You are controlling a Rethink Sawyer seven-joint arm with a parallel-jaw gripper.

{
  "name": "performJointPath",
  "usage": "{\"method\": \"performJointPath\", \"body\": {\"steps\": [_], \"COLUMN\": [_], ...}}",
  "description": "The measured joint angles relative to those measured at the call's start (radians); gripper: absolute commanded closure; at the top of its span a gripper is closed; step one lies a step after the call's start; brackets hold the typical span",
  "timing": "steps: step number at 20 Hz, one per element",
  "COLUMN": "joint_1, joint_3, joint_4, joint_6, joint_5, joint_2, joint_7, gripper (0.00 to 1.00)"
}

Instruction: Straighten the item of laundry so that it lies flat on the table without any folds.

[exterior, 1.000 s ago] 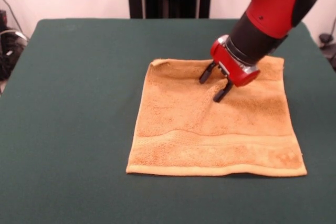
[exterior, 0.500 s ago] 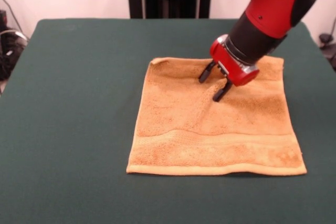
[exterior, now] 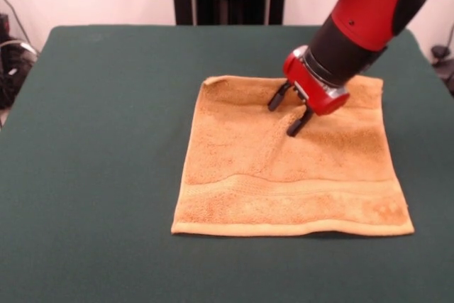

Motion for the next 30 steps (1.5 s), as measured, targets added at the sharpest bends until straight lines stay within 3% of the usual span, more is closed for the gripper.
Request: {"method": "performJointPath", "body": {"steps": [23, 30], "joint_1": [0.001, 0.002], "joint_3": [-0.003, -0.05], "joint_4": [0.019, -0.065], "joint_6": [0.001, 0.064], "joint_5": [-0.009, -0.009], "joint_2": [-0.003, 0.053], "joint_7": [0.0, 0.0], "gripper": [0.0, 0.0]}}
